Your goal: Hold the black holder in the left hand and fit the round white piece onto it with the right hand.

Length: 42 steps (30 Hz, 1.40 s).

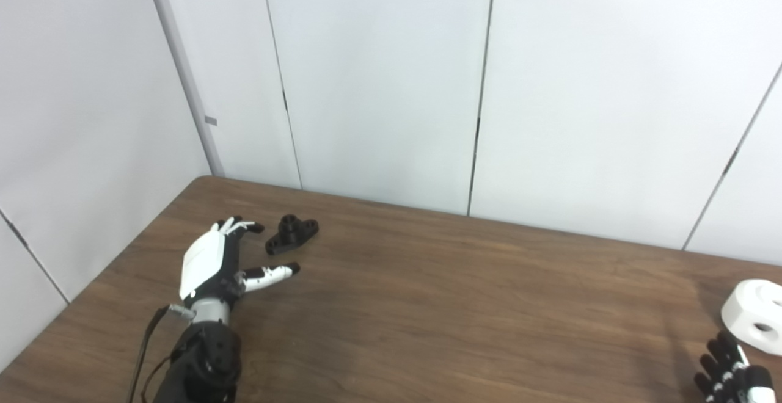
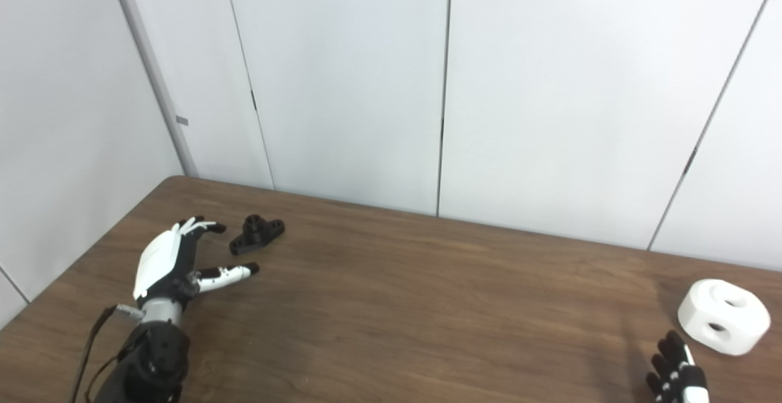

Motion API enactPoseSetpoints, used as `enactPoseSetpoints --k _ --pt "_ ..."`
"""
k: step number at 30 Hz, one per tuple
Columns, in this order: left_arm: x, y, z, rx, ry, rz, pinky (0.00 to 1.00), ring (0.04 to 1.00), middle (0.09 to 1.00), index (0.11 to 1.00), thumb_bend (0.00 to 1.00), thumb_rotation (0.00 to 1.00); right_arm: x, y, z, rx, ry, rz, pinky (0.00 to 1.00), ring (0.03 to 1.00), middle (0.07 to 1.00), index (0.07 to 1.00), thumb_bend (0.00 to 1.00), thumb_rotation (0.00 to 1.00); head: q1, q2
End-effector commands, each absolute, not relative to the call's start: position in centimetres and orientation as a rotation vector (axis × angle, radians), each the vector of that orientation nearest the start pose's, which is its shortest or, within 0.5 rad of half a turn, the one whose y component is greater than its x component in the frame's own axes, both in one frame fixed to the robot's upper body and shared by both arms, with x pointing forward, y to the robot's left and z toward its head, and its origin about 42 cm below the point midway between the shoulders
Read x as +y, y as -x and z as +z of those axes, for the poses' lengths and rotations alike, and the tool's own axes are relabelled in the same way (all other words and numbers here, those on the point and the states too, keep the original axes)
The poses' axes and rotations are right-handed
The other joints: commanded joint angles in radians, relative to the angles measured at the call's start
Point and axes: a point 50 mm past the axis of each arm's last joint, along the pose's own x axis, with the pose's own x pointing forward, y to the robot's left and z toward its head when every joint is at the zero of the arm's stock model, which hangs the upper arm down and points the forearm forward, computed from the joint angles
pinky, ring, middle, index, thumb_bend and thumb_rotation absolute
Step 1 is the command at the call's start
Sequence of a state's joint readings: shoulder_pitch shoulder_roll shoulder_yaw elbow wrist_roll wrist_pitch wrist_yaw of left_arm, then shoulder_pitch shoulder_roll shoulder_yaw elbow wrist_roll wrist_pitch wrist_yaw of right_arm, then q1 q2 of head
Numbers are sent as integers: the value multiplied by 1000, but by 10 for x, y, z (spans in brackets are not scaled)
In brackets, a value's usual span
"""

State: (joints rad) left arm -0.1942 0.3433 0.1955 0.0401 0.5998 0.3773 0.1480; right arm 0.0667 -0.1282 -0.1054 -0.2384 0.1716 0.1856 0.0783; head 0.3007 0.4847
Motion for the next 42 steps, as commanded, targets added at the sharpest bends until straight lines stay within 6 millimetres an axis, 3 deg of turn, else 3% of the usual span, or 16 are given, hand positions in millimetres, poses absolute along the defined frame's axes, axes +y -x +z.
enactPoseSetpoints --k 1,15,24,42 --pt "396 -351 194 99 -869 602 1000 1000 953 771 886 336 -271 -263 152 -74 -35 6 1000 1000 1000 1000 582 1000 -2 2" --pt "401 -399 194 174 -921 575 1000 1000 963 795 894 359 -267 -258 155 -67 -34 7 1000 1000 1000 1000 565 1000 -18 10" --pt "406 -420 194 214 -956 553 1000 1000 963 792 885 336 -267 -258 153 -66 -45 11 1000 1000 1000 1000 503 1000 -24 7" --pt "408 -434 188 258 -1000 521 1000 1000 950 741 890 338 -265 -259 153 -67 -47 3 1000 1000 1000 1000 489 1000 -33 7"
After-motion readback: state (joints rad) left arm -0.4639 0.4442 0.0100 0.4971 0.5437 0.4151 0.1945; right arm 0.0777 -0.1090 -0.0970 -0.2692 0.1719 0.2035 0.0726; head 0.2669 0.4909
